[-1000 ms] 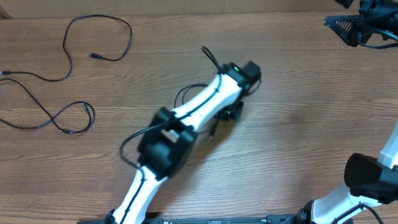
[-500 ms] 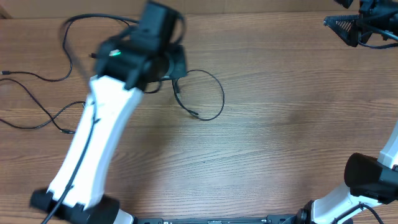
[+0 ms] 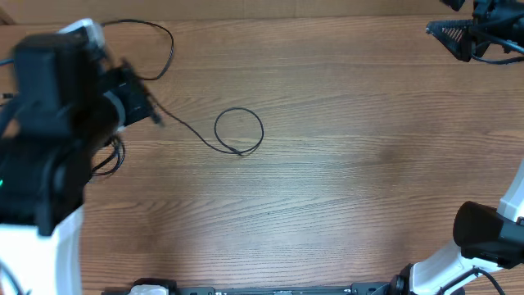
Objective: Untangle cables
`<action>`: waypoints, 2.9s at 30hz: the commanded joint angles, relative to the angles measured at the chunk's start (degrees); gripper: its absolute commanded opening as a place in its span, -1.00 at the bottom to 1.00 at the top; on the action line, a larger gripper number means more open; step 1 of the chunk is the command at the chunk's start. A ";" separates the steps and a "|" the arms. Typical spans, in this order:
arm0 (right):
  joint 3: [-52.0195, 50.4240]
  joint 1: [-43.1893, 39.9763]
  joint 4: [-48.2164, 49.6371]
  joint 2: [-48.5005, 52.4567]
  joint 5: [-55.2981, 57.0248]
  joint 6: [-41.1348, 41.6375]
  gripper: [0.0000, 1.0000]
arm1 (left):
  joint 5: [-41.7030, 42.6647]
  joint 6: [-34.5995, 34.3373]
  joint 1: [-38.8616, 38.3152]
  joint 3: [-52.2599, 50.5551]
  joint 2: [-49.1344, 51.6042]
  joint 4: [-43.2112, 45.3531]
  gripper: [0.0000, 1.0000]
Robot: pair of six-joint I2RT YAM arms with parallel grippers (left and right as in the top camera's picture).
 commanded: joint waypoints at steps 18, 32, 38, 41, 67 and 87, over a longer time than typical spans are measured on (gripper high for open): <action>0.44 -0.31 0.13 -0.26 0.17 -0.44 1.00 | -0.28 0.68 3.63 0.44 -0.85 -7.69 -0.92; 0.44 -0.31 0.13 -0.26 0.17 -0.44 1.00 | 8.74 -0.94 -1.33 0.39 9.09 -7.85 -0.91; 0.42 -0.31 0.13 -0.26 0.17 -0.44 1.00 | 6.47 0.26 -8.24 0.39 19.02 -7.85 -0.91; 0.44 -0.31 0.13 -0.26 0.17 -0.44 1.00 | 6.40 0.26 -9.57 0.39 24.02 -7.76 -0.91; 0.44 -0.31 0.13 -0.26 0.17 -0.44 1.00 | 13.55 28.20 -24.39 0.39 44.54 2.40 -0.92; 0.42 -0.31 0.13 -0.26 0.17 -0.44 0.99 | 12.48 28.81 -27.12 -10.03 44.65 -4.55 -0.92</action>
